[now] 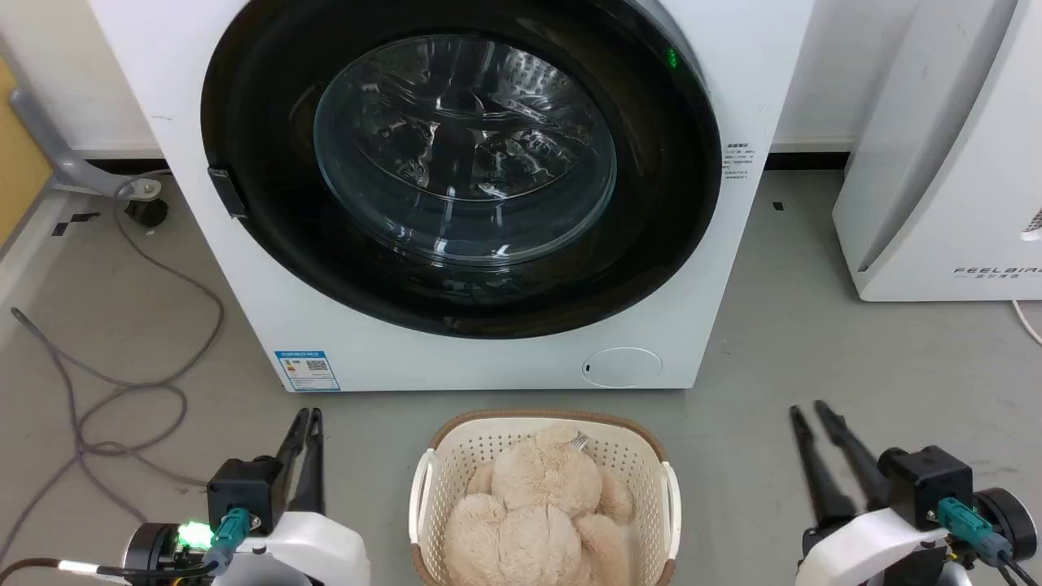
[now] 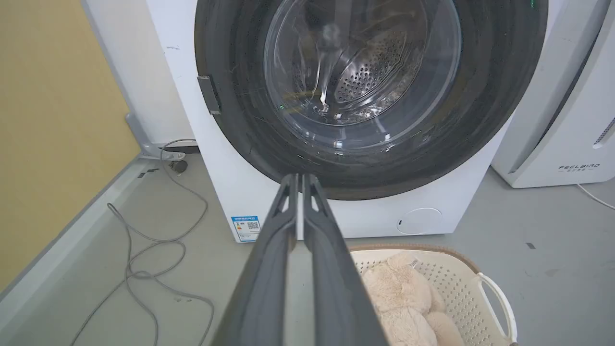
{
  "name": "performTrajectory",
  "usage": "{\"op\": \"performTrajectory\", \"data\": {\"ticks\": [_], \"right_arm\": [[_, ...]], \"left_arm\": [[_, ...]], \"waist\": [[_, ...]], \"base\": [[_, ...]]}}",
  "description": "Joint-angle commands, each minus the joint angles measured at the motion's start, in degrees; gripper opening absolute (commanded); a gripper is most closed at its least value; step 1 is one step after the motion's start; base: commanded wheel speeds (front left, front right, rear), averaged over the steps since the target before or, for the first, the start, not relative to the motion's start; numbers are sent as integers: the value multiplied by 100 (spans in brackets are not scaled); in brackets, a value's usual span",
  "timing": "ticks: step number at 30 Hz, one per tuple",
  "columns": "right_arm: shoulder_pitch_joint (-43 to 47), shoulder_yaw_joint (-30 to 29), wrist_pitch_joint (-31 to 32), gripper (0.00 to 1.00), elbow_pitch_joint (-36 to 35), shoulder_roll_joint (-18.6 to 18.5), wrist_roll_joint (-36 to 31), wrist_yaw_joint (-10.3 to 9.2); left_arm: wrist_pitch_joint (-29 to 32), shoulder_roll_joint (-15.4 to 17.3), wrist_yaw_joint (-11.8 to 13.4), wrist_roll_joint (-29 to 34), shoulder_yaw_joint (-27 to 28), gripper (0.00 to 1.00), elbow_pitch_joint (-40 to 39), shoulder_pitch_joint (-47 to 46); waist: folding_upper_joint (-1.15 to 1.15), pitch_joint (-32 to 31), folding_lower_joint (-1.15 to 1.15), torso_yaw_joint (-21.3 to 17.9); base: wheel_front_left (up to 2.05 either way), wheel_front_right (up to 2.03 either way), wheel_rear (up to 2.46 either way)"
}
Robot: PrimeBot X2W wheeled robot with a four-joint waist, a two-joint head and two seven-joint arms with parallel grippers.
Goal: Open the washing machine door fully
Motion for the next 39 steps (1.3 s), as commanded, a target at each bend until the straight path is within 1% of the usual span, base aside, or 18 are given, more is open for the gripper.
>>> {"op": "performTrajectory", "data": {"ticks": [1, 9, 10, 11, 23, 28, 34, 39], "right_arm": [[3, -2, -7, 100, 4, 0, 12, 0], [20, -42, -98, 100, 89, 1, 128, 0], [22, -47, -111, 33, 100, 1, 143, 0], [23, -53, -123, 0, 110, 1, 158, 0], [30, -148, -271, 0, 209, 2, 358, 1], [13, -219, -332, 0, 165, 2, 564, 1], [-28, -329, -404, 0, 80, 3, 1331, 1], [-88, -413, -463, 0, 101, 3, 2217, 1]], "left_arm": [[-7, 0, -1, -9, -6, 100, 4, -1], [-105, 0, 11, -114, -103, 100, 92, -40], [-117, 0, 14, -124, -115, 100, 102, -48], [-129, 0, 18, -131, -127, 100, 108, -56], [-273, 0, 52, -219, -251, 100, 146, -115], [-333, 1, 67, -273, -302, 100, 166, -137], [-405, 1, 82, -364, -362, 100, 177, -166], [-464, 1, 105, -421, -412, 100, 196, -187]], "waist": [[0, 1, 0, -1], [0, 0, 0, -9], [0, 0, 0, -9], [0, 1, 0, -9], [0, 17, 0, -8], [0, 27, 0, -14], [0, 30, 0, -20], [0, 28, 0, -22]], "base": [[0, 0, 0], [0, 0, 0], [0, 0, 0], [0, 0, 0], [0, 0, 0], [0, 0, 0], [0, 0, 0], [0, 0, 0]]}}
